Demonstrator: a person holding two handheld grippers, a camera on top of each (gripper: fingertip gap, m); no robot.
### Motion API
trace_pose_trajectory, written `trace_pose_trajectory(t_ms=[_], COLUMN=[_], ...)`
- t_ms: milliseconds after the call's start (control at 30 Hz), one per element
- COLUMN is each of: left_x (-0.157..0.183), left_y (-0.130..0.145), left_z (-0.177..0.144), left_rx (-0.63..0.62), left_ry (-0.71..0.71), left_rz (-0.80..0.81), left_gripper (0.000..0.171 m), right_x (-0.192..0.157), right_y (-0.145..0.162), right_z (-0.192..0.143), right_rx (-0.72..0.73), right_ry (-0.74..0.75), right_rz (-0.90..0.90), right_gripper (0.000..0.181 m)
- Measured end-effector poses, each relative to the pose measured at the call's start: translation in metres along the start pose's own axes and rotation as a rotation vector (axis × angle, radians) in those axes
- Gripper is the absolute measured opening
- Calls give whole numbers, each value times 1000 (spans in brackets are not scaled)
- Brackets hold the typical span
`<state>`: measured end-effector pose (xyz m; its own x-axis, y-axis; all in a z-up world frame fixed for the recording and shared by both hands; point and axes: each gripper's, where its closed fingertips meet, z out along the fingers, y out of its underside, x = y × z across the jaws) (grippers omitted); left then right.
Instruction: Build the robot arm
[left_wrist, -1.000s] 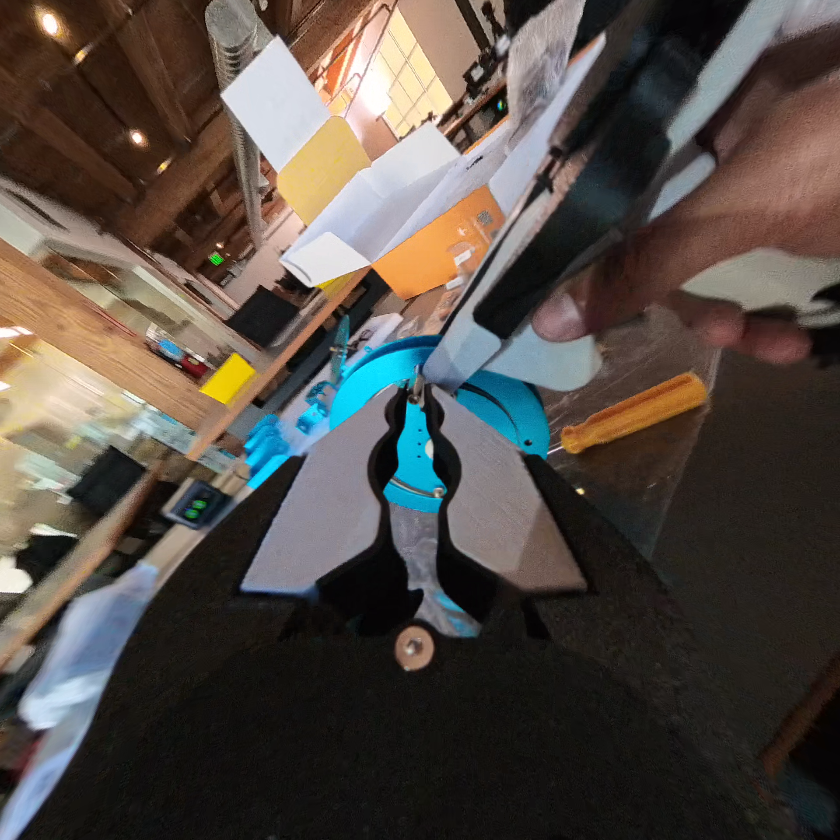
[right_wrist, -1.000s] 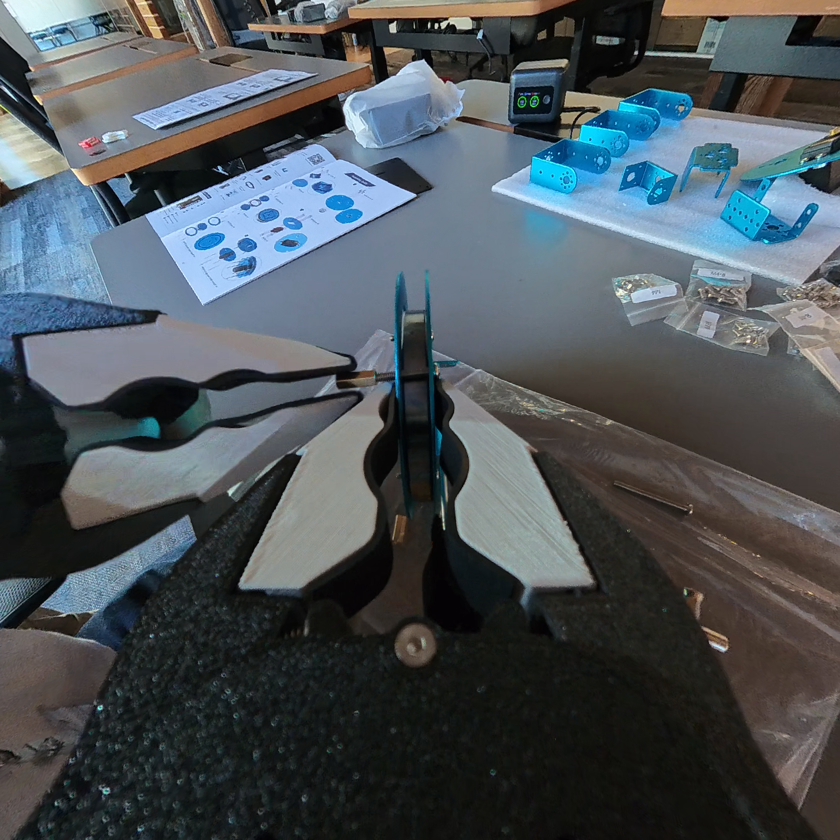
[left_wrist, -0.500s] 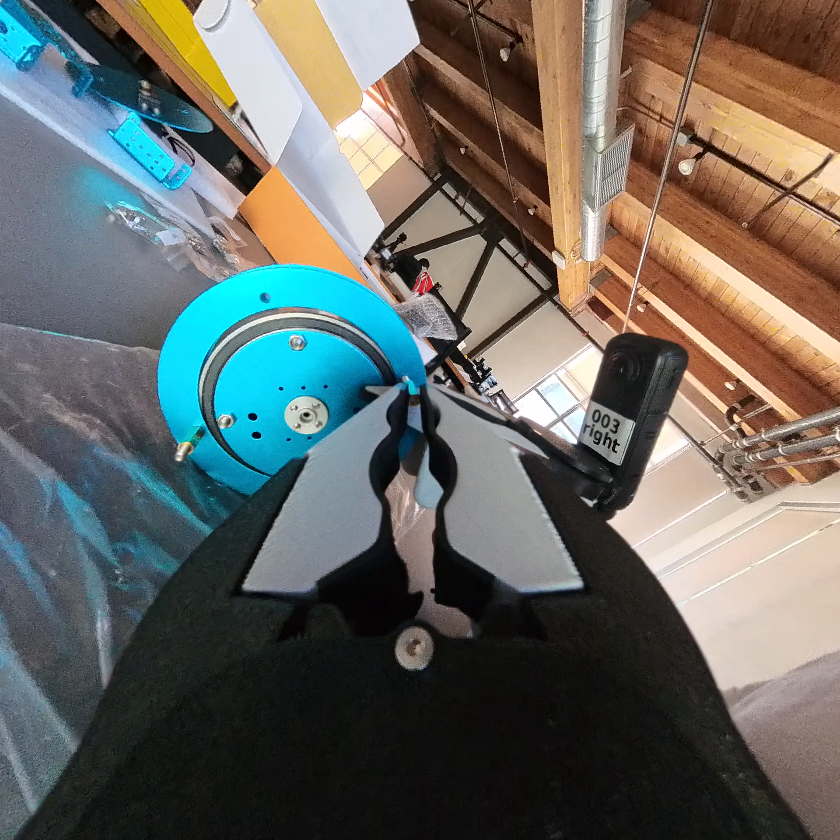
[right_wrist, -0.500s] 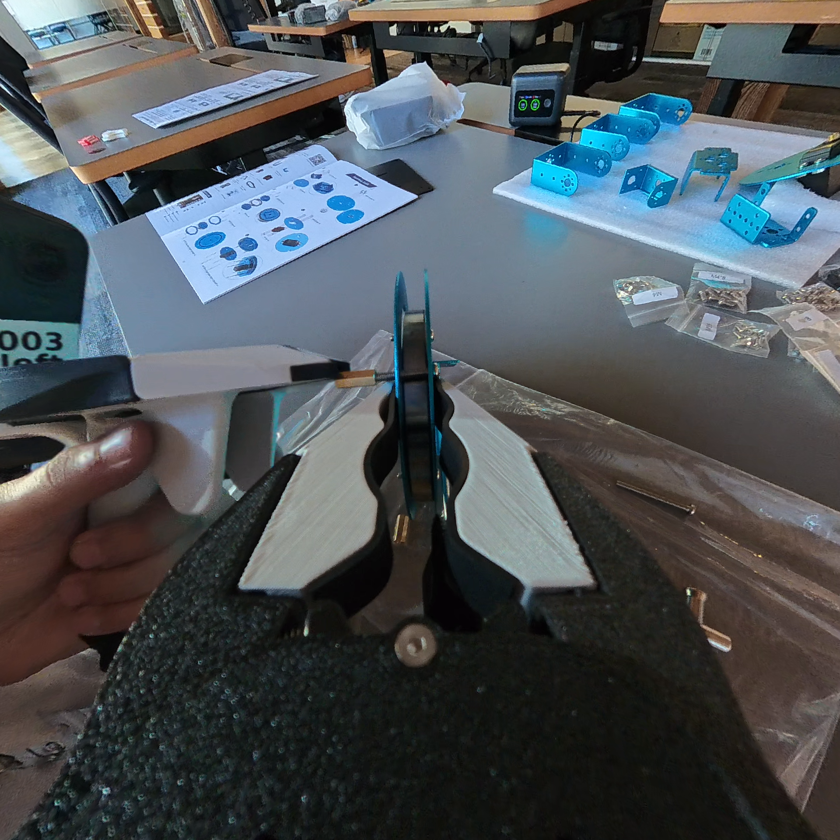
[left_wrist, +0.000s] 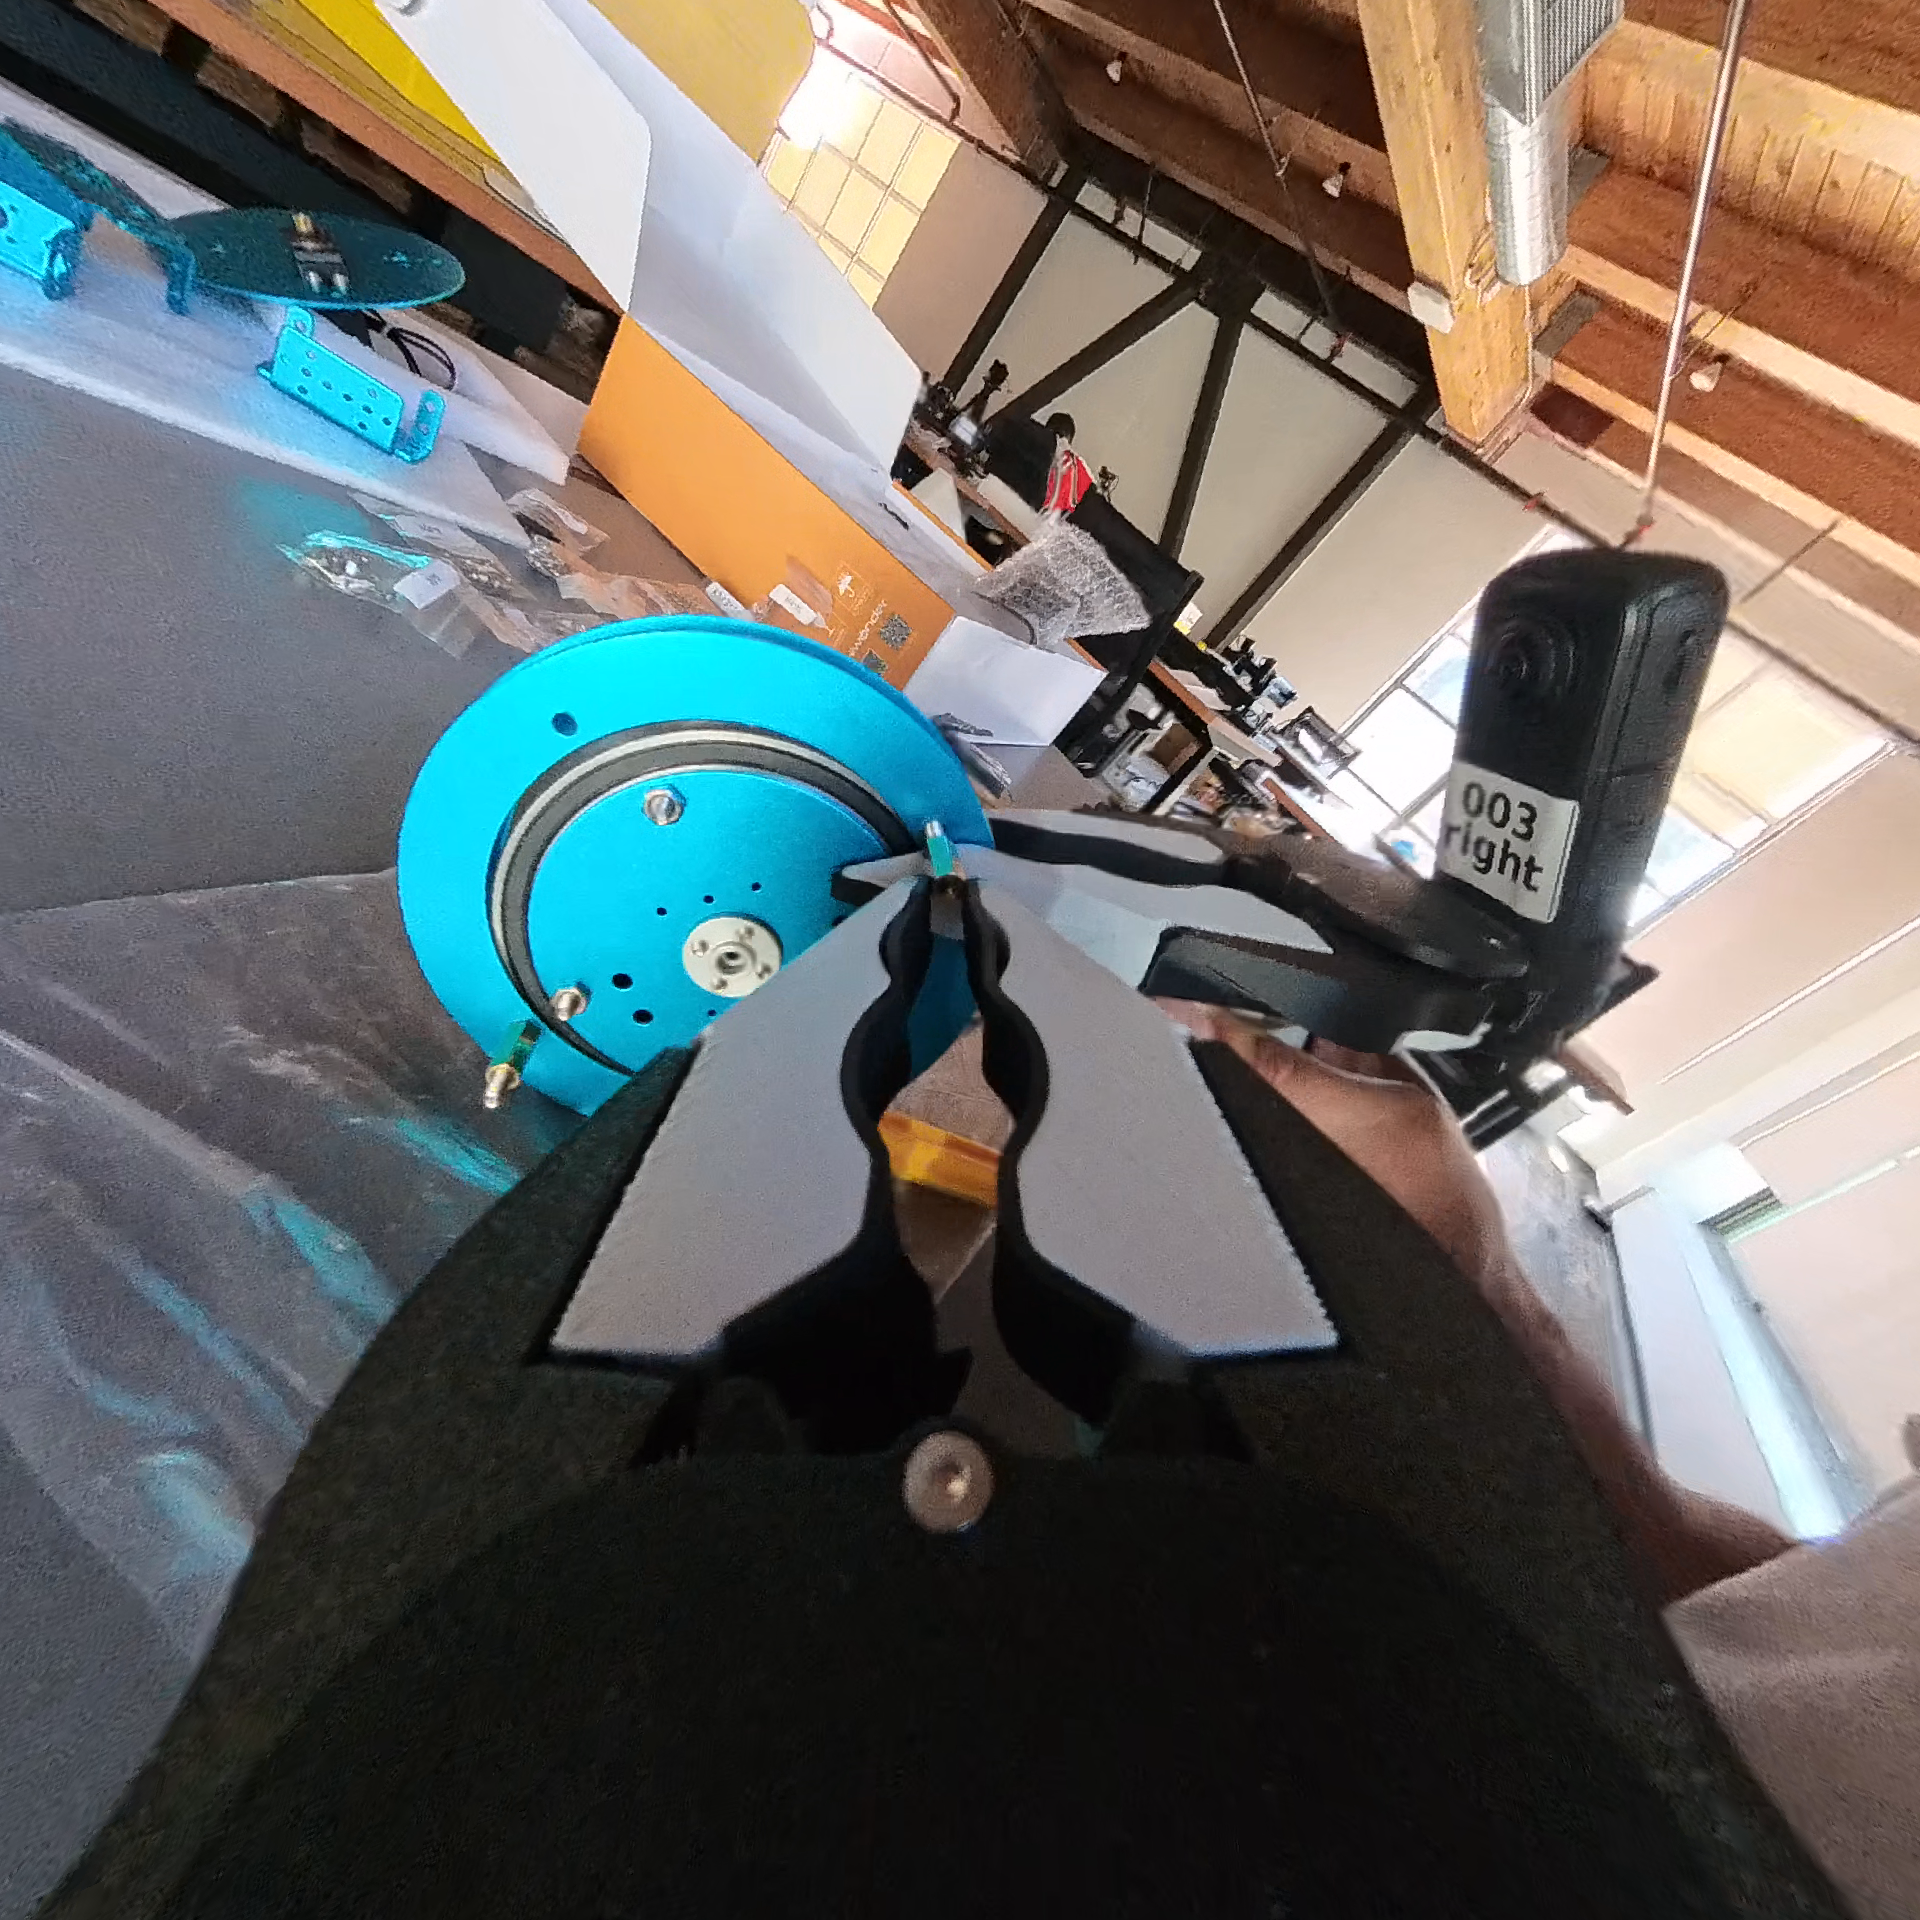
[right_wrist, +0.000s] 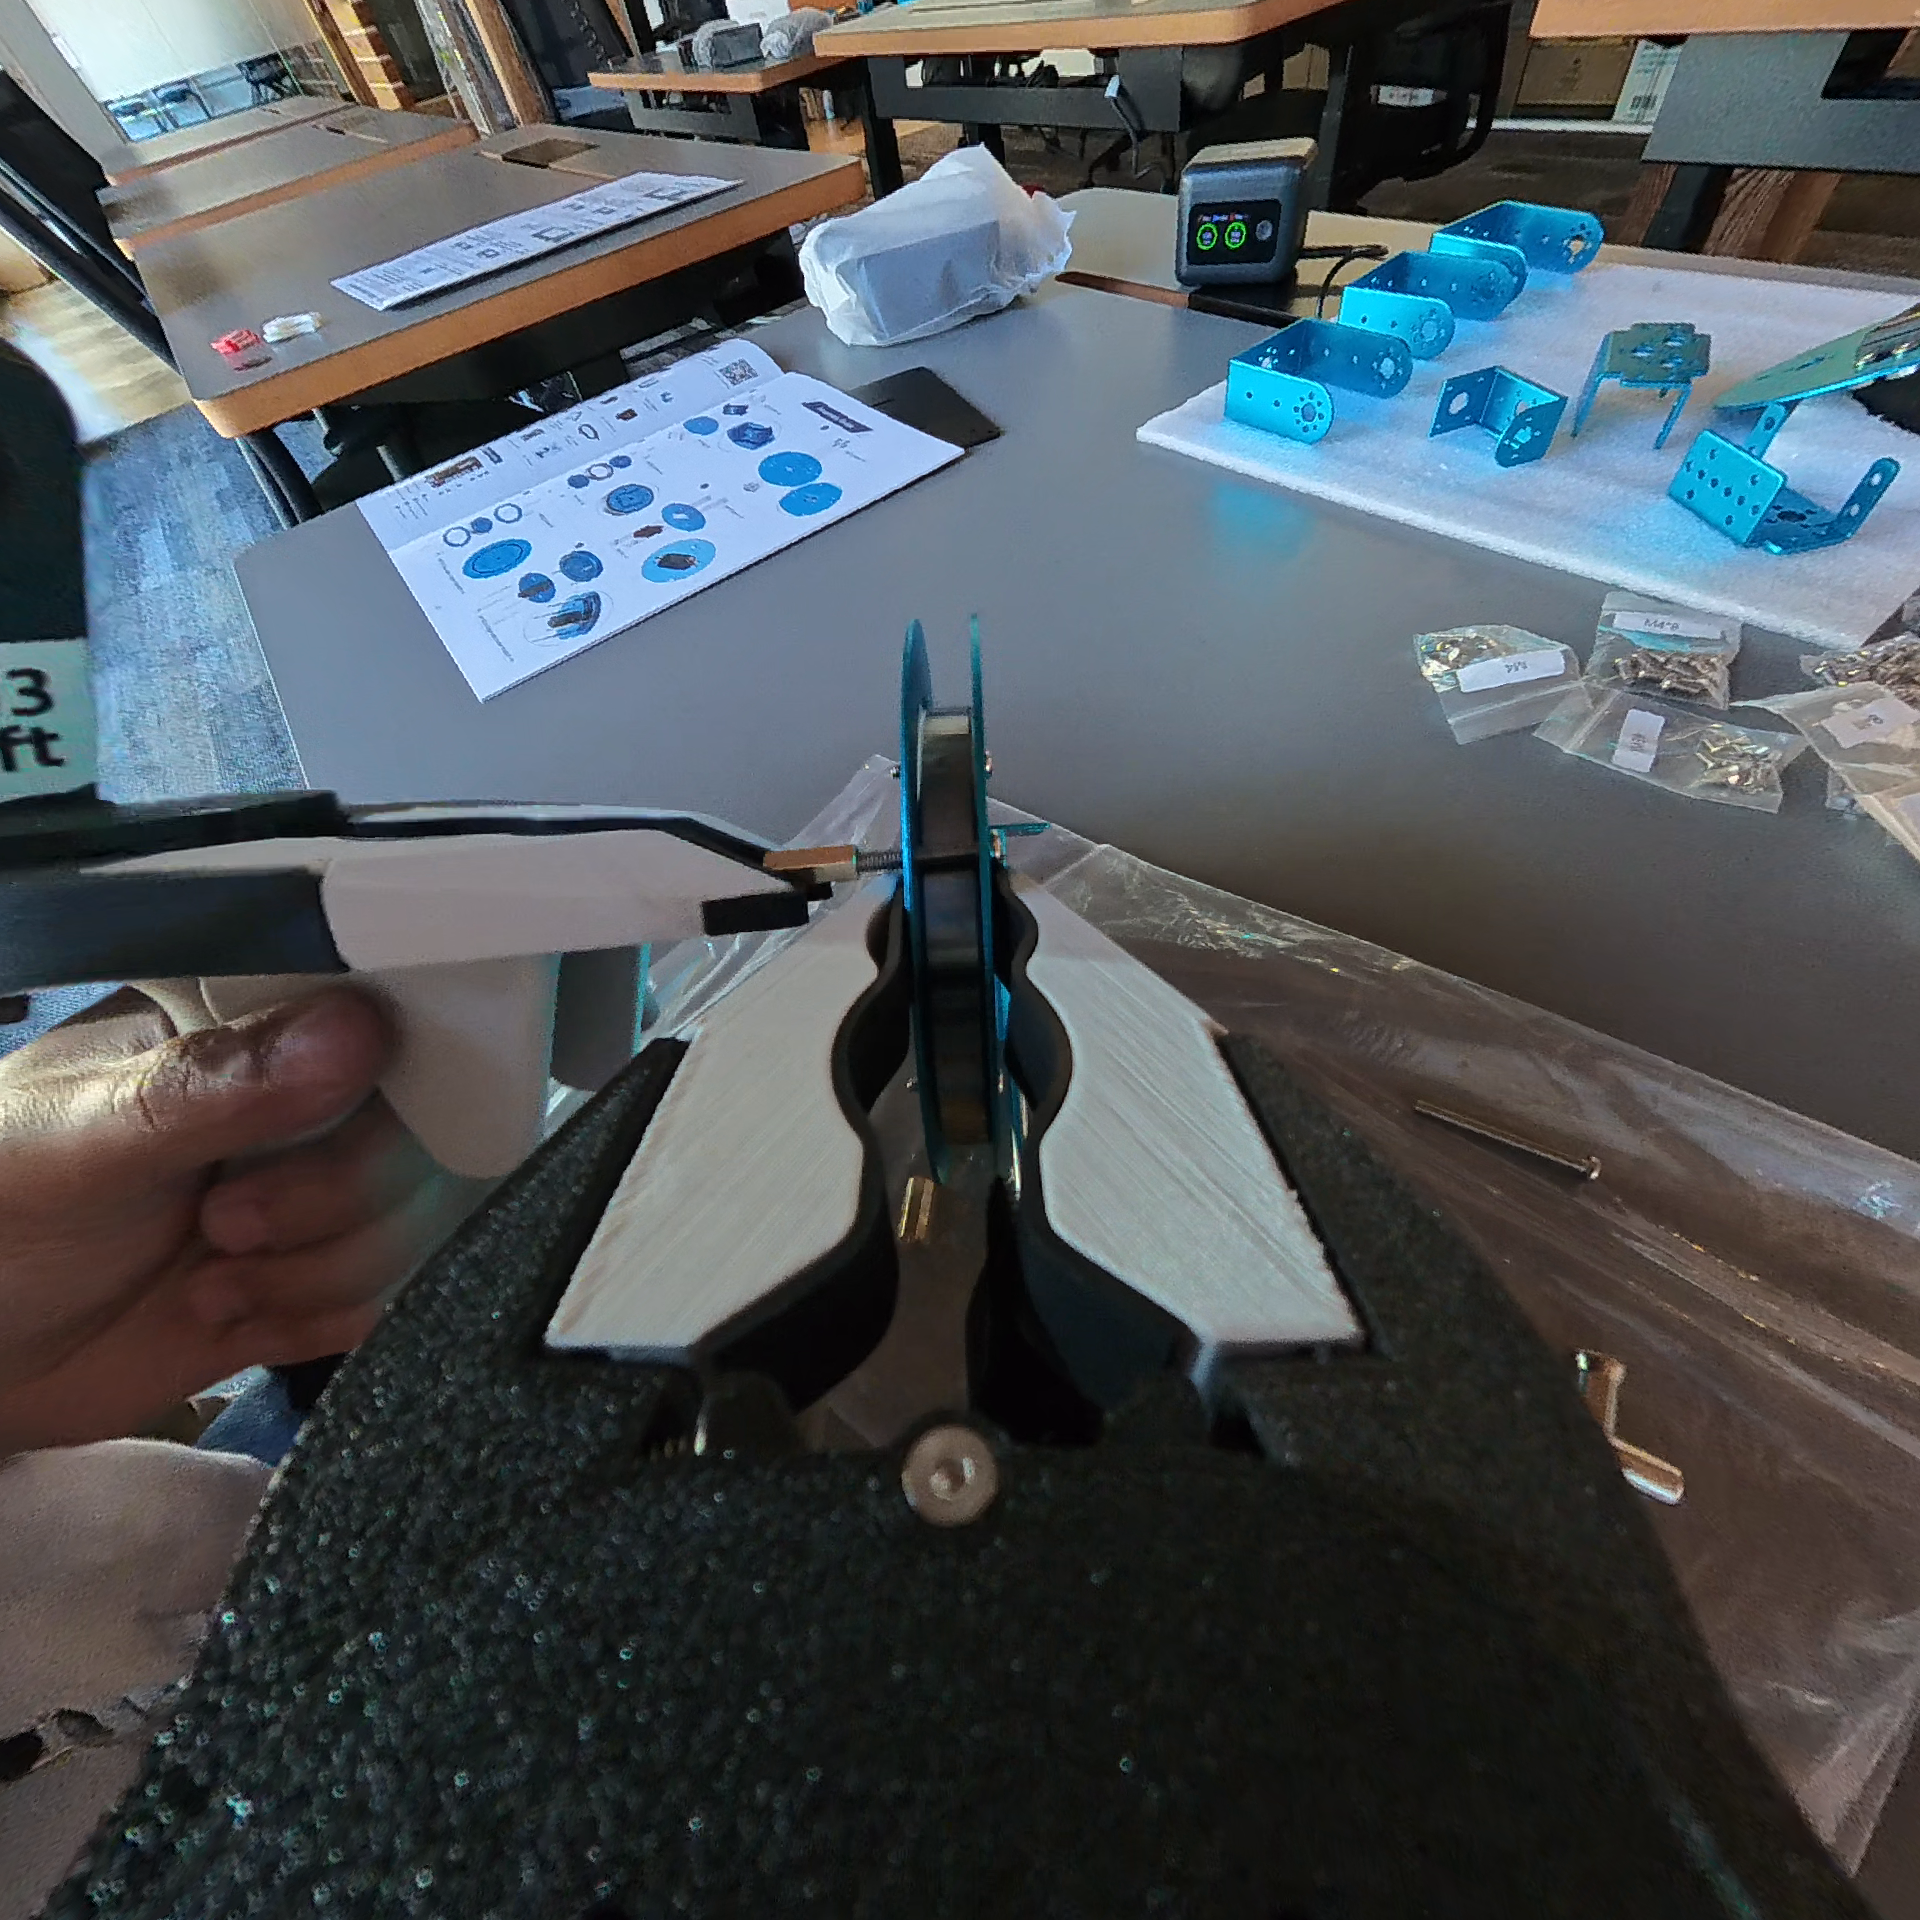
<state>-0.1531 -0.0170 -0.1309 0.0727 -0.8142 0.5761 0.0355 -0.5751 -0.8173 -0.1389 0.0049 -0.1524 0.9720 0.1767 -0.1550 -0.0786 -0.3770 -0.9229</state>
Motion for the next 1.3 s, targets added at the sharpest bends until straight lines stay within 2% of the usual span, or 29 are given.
trace_pose_trajectory(t_ms=[33, 100, 167, 267, 300, 333, 367, 433, 500, 600, 700, 767, 867, 933, 1000, 1200, 1233, 1267, 1300], left_x=[0, 0, -2, -4, -5, -5, -5, -4, -2, 4, 5, 5, 7, 8, 8, 6, 6, 5, 4], left_y=[0, 1, 2, 2, 2, 2, 2, 2, 5, 8, 4, 1, 4, 5, 7, 10, 10, 9, 9], left_z=[0, 1, 0, 1, 2, 3, 3, 3, 2, -1, -1, 1, 5, 7, 8, 4, 3, 2, 1], left_rx=[-8, -45, -104, -152, -159, -163, -167, -174, -161, -133, -65, -17, -17, -37, -60, -155, -154, -149, -146], left_ry=[-19, -74, -138, -255, -276, -277, -264, -238, -198, -114, -26, 41, 89, 54, -19, -236, -241, -245, -251], left_rz=[76, 347, 751, 1535, 1709, 1795, 1797, 1601, 1244, 616, 135, -88, -196, -90, 205, 1637, 1765, 1774, 1678], left_gripper=[4, 4, 4, 4, 4, 4, 5, 5, 6, 20, 22, 18, 6, 5, 4, 5, 5, 5, 5], right_x=[0, 0, 0, 1, 2, 3, 3, 3, 3, 2, 1, -1, -2, -1, 0, -3, -3, -4, -4], right_y=[0, 0, 1, 2, 2, 2, 3, 3, 3, 4, 5, 5, 6, 6, 7, 9, 9, 9, 9], right_z=[0, 0, 0, -2, -2, -3, -3, -4, -4, -5, -6, -6, -7, -8, -9, -9, -8, -8, -7], right_rx=[0, -2, -4, -7, -7, -6, -5, -1, 1, 10, 13, 12, 10, 12, 13, 5, 6, 8, 7], right_ry=[-3, -5, -10, -15, -14, -13, -15, -14, -11, -7, -4, -1, 6, 3, 7, 4, 9, 13, 14], right_rz=[3, 5, 11, 20, 23, 27, 32, 33, 29, 26, 18, 6, -4, 5, 8, -19, -22, -23, -24], right_gripper=[12, 12, 12, 12, 12, 12, 12, 12, 12, 12, 12, 12, 12, 13, 12, 12, 12, 12, 12])
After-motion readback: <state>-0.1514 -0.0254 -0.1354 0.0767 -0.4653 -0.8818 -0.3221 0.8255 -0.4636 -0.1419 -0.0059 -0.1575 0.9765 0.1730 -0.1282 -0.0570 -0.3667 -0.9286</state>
